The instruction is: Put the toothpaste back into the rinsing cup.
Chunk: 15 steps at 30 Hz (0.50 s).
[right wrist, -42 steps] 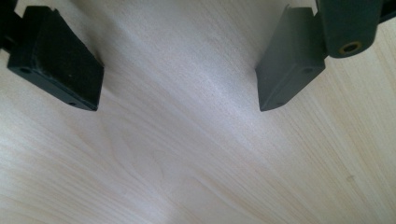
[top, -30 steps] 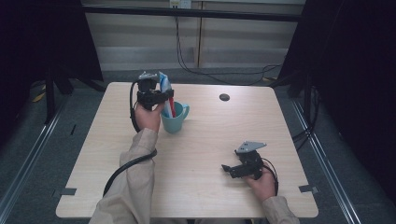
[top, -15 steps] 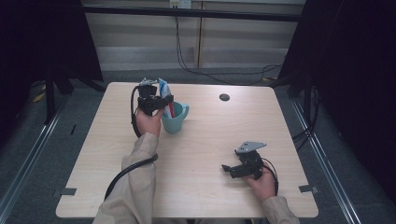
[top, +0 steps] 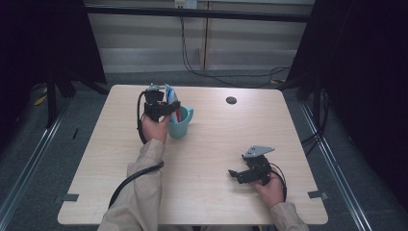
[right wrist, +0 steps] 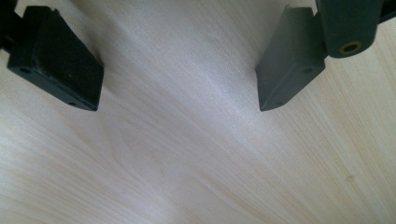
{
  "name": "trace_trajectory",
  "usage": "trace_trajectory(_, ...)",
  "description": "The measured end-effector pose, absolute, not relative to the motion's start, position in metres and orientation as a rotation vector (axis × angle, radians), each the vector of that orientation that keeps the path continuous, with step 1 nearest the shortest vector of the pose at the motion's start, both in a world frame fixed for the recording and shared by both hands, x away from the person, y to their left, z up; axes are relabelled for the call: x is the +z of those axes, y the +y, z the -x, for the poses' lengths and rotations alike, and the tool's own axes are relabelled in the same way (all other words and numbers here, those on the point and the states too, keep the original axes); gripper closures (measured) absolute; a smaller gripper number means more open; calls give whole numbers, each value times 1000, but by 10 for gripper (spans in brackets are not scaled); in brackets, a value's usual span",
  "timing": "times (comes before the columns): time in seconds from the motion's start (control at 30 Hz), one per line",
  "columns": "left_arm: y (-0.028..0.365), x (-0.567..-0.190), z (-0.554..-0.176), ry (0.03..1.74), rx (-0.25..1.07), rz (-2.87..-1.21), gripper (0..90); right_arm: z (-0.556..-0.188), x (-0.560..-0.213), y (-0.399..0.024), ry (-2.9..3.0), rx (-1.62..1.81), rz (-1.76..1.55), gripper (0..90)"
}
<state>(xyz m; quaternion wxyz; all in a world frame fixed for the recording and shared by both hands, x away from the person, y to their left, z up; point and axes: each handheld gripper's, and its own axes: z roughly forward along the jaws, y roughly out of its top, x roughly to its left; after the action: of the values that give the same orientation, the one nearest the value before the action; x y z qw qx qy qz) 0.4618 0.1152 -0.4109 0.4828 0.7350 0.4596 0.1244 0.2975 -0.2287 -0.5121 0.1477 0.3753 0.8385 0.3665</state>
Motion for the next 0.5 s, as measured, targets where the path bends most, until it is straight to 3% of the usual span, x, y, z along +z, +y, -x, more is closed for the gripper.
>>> trace_trajectory(0.5, 118, -410, -466, 1136, 296, -1802, 709, -298, -512, -229, 2412, 1055, -1081, 142)
